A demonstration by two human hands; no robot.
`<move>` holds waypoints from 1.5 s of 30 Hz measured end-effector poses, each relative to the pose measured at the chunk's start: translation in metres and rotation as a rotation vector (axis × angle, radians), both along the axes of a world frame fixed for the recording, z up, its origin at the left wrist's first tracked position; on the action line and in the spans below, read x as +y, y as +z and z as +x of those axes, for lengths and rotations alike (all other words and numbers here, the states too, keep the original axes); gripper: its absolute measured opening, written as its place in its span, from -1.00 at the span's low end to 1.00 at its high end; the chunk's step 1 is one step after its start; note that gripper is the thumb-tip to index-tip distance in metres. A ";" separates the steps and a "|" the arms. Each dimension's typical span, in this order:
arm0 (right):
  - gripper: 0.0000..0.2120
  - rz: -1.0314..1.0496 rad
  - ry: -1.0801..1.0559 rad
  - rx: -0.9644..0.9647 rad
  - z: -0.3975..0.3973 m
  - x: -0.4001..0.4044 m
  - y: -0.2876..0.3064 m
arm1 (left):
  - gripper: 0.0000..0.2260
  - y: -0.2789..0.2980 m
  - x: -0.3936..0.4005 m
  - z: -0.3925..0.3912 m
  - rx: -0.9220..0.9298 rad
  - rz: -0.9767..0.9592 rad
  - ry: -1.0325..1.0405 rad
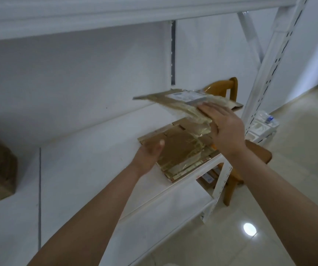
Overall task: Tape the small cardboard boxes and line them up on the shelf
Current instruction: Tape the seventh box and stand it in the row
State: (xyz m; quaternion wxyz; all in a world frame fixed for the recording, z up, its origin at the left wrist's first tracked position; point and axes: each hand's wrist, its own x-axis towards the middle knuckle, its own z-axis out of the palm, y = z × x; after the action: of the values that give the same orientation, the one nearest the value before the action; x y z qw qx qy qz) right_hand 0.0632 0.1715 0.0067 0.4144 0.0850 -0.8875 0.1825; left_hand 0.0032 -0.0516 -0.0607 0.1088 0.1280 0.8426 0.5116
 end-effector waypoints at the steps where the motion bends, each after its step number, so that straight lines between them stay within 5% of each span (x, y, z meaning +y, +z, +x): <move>1: -0.60 0.018 0.011 -0.017 0.002 -0.004 -0.007 | -0.34 0.013 0.005 0.002 -0.069 0.157 0.078; 3: -0.67 0.053 0.046 -0.020 0.003 -0.013 -0.023 | -0.24 0.034 0.013 0.002 -0.197 0.409 0.147; 8: -0.65 0.188 0.108 0.029 0.005 -0.031 -0.056 | -0.87 0.049 0.016 0.002 -0.308 0.756 0.307; 13: -0.40 0.258 0.152 -0.303 0.003 -0.031 -0.081 | -0.81 0.047 -0.021 -0.001 -0.229 0.681 0.415; 15: -0.38 0.025 0.125 -0.440 -0.001 -0.028 -0.083 | -0.80 0.048 -0.044 0.000 -0.190 0.640 0.484; 21: -0.59 -0.524 -0.044 -0.360 -0.028 -0.046 -0.056 | -0.93 0.047 -0.108 0.022 -0.161 0.599 0.591; 25: -0.54 -0.937 0.098 -0.576 -0.037 -0.081 -0.054 | -0.84 0.044 -0.146 0.043 -0.081 0.585 0.554; 37: -0.65 -1.061 0.247 -0.377 -0.007 -0.255 -0.042 | -0.77 0.056 -0.292 0.091 0.183 0.300 0.473; 45: -0.69 -1.070 0.464 -0.361 0.058 -0.459 -0.027 | -0.62 0.070 -0.492 0.163 0.251 0.405 0.577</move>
State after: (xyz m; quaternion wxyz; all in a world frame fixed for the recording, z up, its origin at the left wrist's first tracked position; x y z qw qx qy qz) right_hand 0.1207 -0.2873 -0.0203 0.1923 0.0239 -0.6873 0.7001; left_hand 0.1664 -0.5433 0.0095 -0.1716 -0.0343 0.7326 0.6578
